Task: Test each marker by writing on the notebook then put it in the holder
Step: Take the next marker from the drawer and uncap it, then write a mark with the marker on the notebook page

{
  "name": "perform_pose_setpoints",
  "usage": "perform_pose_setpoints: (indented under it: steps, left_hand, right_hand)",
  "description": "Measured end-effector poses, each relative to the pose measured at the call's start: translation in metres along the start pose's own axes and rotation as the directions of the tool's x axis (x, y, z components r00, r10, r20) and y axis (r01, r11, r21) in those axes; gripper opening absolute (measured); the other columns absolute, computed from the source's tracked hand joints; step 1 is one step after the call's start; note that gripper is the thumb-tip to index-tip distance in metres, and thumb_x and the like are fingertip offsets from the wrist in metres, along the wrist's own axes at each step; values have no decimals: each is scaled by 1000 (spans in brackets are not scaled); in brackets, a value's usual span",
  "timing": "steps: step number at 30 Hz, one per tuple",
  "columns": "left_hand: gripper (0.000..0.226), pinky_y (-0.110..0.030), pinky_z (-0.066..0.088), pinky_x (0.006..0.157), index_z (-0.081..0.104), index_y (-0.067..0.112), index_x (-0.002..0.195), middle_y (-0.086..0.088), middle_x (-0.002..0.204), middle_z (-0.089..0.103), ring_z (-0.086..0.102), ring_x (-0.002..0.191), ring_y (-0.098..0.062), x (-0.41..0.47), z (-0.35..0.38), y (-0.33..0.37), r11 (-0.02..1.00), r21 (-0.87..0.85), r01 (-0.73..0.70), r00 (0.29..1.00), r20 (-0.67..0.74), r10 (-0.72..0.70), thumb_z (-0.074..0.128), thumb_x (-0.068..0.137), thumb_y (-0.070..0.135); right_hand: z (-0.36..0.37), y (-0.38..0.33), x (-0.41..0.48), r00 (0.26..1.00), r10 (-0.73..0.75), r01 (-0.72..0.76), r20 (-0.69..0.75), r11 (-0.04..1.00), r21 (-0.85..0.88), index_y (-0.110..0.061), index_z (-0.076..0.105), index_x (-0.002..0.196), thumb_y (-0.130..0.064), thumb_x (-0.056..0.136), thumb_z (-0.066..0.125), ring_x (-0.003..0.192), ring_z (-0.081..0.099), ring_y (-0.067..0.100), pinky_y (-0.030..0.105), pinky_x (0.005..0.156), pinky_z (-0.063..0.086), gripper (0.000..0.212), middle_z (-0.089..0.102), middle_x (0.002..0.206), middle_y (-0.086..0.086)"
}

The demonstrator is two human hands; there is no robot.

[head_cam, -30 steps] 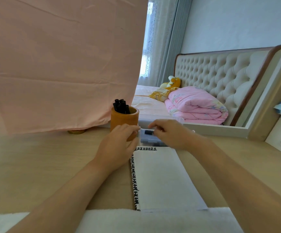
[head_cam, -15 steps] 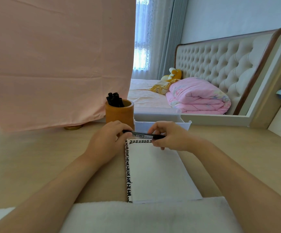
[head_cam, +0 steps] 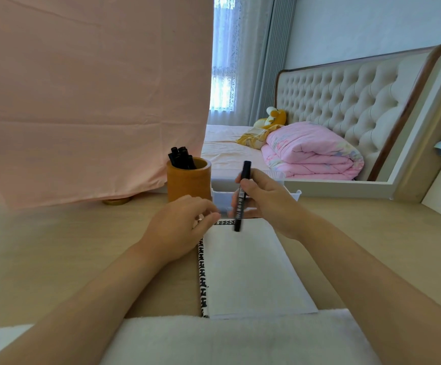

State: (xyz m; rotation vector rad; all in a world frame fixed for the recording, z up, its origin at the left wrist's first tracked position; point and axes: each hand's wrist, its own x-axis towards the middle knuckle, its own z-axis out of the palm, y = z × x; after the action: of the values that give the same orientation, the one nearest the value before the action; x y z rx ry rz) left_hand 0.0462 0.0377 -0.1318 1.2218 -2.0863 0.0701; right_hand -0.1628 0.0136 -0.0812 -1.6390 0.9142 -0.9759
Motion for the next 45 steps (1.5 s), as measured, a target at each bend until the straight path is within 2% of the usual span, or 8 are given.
perform_pose_setpoints:
  steps: [3, 7, 17, 28, 30, 35, 41, 45]
  left_hand:
    - [22, -19, 48, 64, 52, 40, 117, 22, 101, 58, 55, 85, 3, -1, -2, -4, 995, -45, 84, 987, -137, -90, 53, 95, 43]
    - [40, -21, 50, 65, 45, 35, 134, 19, 119, 52, 53, 89, 0, 0, -4, -1, 999, 24, 32, 987, -156, -28, 55, 95, 37]
    - [25, -32, 47, 58, 69, 28, 113, 11, 93, 65, 56, 81, -9, 0, -5, -1, 966, 195, -170, 985, 12, 171, 51, 97, 37]
    - [26, -27, 42, 61, 69, 31, 86, 13, 73, 64, 56, 73, -3, 7, -12, 4, 969, -147, 197, 970, 175, -170, 48, 101, 36]
    - [22, -28, 43, 62, 70, 33, 94, 14, 77, 63, 56, 75, -2, 9, -13, 2, 980, -118, 162, 976, 163, -141, 49, 100, 36]
    - [31, -36, 50, 65, 66, 29, 114, 12, 93, 63, 55, 84, -8, 6, -13, -4, 981, 170, -93, 989, 129, 71, 43, 99, 42]
    - [21, -29, 44, 64, 62, 35, 97, 15, 84, 60, 54, 77, -3, 8, -13, -1, 998, 23, 58, 987, 146, -61, 41, 102, 38]
    - [22, -32, 46, 68, 64, 34, 102, 15, 88, 61, 53, 81, -3, 7, -12, -3, 997, 34, 67, 982, 176, -72, 42, 102, 38]
  right_hand:
    - [0, -2, -3, 998, -9, 29, 68, 955, -295, -25, 54, 116, -28, 107, 37, 58, 52, 6, 26, 58, 52, 20, 51, 71, 1]
    - [9, 0, -4, 985, 83, 37, 153, 759, -650, -30, 63, 95, -31, 105, 43, 72, 51, 10, 24, 66, 39, 22, 55, 77, -7]
    - [9, 6, -3, 971, 52, 146, 232, 637, -757, -33, 59, 92, -30, 103, 48, 70, 52, 7, 16, 66, 35, 16, 56, 74, -13]
    - [6, 16, 2, 786, -522, 451, 329, 121, -884, -24, 74, 100, -40, 97, 55, 63, 44, 5, 7, 59, 20, 25, 67, 76, -9]
    - [8, 14, 0, 810, -498, 438, 310, 162, -884, -26, 73, 100, -39, 98, 56, 63, 46, 4, 10, 58, 27, 22, 65, 77, -12]
    - [10, 8, -3, 968, -114, 246, 226, 631, -736, -43, 61, 72, -33, 99, 57, 60, 50, 11, 27, 60, 40, 29, 53, 60, -15]
    - [8, 5, -2, 872, -408, 388, 270, 243, -889, -32, 74, 98, -35, 97, 60, 62, 49, 2, 18, 58, 33, 14, 54, 68, -22]
    - [13, 3, -5, 953, -197, 294, 228, 438, -850, -29, 71, 88, -35, 98, 58, 63, 54, 9, 28, 60, 46, 17, 62, 72, -13]
